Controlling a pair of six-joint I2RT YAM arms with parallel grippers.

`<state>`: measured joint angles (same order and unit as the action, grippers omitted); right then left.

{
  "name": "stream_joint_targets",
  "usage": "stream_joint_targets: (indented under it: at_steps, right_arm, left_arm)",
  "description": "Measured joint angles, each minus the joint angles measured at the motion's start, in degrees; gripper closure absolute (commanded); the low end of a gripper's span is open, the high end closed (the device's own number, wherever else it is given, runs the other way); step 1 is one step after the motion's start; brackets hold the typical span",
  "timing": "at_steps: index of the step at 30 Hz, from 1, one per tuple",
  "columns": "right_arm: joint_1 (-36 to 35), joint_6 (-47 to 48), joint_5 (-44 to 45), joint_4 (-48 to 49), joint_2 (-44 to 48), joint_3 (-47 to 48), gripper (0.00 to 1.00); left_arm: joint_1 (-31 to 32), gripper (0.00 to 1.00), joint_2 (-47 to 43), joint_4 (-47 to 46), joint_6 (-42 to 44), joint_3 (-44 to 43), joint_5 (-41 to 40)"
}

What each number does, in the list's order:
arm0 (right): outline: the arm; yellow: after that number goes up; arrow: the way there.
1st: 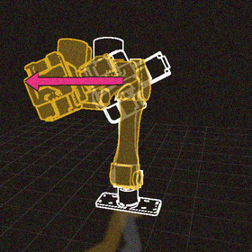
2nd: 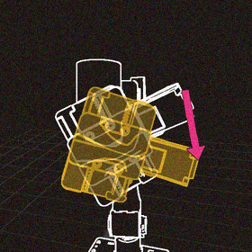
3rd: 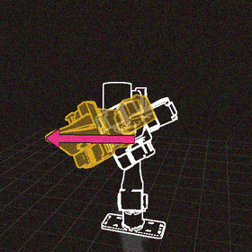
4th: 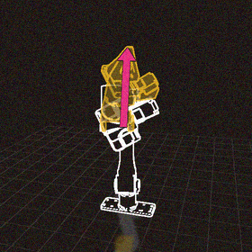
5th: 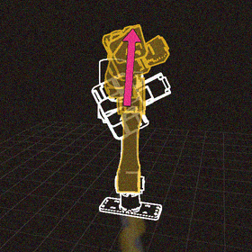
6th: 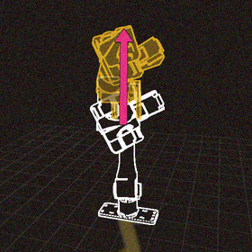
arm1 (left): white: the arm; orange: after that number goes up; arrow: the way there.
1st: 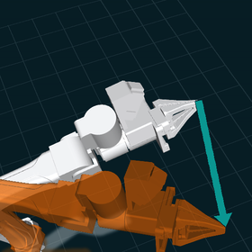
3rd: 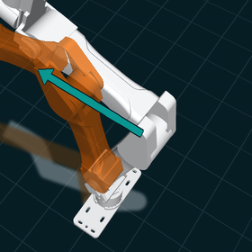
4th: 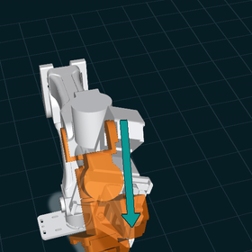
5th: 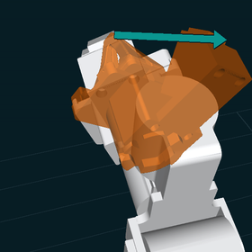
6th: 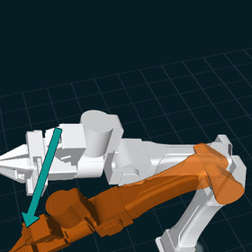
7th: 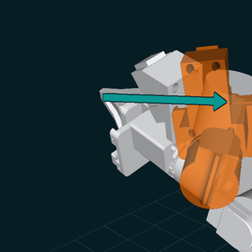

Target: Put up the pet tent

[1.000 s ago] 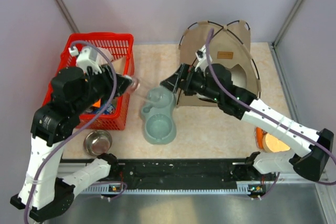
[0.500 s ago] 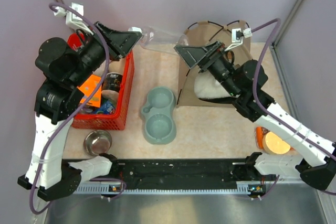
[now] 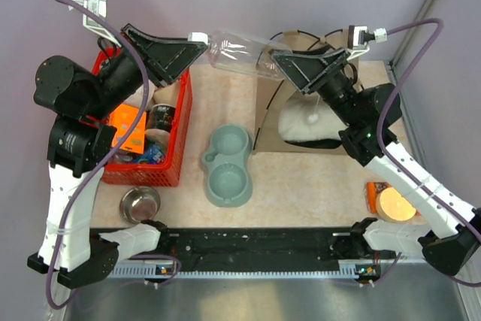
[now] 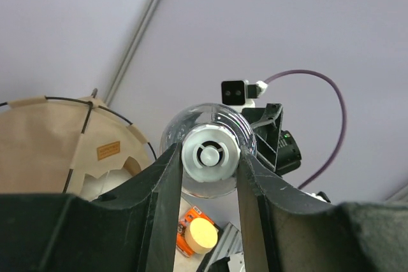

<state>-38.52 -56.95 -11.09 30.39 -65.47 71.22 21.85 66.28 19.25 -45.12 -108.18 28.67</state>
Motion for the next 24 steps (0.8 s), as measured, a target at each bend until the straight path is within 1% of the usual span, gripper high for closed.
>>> stream_joint_targets:
  at_steps: [3, 8, 11, 12, 14, 16, 19, 21, 23, 24]
  right_arm:
    - [0.33, -3.43, -5.73, 4.31, -1.42, 0.11, 0.01]
    - [0.44, -8.48, -13.73, 7.08, -4.17, 0.09, 0.01]
    - [0.83, -11.02, -15.54, 9.94, -4.35, -1.57, 0.03]
    - [0.98, -11.8, -16.0, 10.97, -4.35, -2.14, 0.07]
    - [1.49, -13.46, -16.7, 12.46, -4.39, -2.89, 0.11]
    - [1.97, -14.86, -17.16, 14.01, -4.52, -2.99, 0.1]
    - [2.47, -17.11, -17.59, 17.14, -4.76, -3.15, 0.03]
    - [2.75, -18.4, -17.73, 19.32, -4.81, -3.8, 0.03]
    - [2.95, -19.26, -17.94, 20.31, -4.92, -4.24, 0.08]
    - [2.99, -19.47, -18.03, 20.81, -5.09, -4.37, 0.12]
  left_arm:
    - [-0.02, 1.0, 0.0, -1.29, -0.39, -0.04, 1.97]
    - [-0.39, 1.0, 0.09, -1.64, -0.24, -0.04, 3.52]
    - [-0.44, 1.0, 0.26, -1.7, -0.24, -0.02, 4.04]
    - [-0.44, 1.0, 0.33, -1.68, -0.22, -0.02, 4.31]
    - [-0.44, 1.0, 0.33, -1.66, -0.15, -0.02, 4.57]
    - [-0.55, 1.0, 0.33, -1.66, -0.17, -0.02, 4.83]
    - [-0.76, 1.0, 0.24, -1.55, 0.09, -0.02, 5.01]
    - [-0.81, 1.0, 0.2, -1.29, 0.24, -0.02, 5.03]
    - [-0.83, 1.0, 0.13, -1.03, 0.39, -0.02, 5.01]
    - [-0.83, 1.0, 0.11, -1.01, 0.5, -0.02, 5.03]
